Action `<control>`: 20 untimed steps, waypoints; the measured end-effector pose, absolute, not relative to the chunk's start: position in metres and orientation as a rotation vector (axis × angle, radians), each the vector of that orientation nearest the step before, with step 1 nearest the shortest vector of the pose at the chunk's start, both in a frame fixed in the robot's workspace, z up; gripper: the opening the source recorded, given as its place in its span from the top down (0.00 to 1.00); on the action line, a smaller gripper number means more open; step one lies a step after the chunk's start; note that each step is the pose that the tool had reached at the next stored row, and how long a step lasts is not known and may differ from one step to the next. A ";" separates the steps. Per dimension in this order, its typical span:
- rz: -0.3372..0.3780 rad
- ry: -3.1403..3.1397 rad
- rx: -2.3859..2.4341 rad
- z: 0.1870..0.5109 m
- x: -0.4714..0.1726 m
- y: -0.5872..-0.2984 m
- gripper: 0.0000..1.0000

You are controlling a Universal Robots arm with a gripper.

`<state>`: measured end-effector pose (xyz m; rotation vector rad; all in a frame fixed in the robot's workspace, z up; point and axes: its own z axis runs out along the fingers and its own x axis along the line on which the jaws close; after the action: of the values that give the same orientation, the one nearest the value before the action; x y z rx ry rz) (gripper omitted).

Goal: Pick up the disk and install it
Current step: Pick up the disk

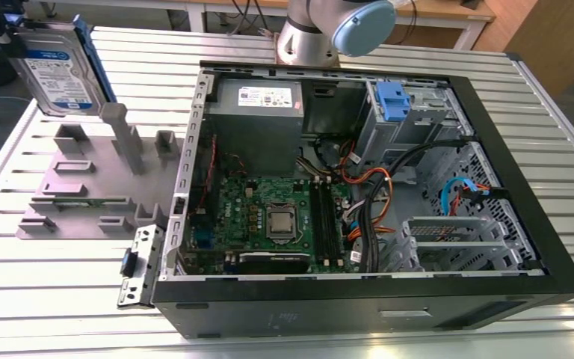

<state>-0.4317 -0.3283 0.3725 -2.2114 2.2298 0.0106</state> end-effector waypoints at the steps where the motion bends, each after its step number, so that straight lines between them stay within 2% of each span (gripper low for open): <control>1: 0.010 2.230 -2.211 0.373 -0.432 -0.328 0.63; 20: 0.010 2.229 -2.211 0.386 -0.432 -0.328 0.63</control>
<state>-0.4317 -0.3283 0.3861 -2.2113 2.2295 0.0103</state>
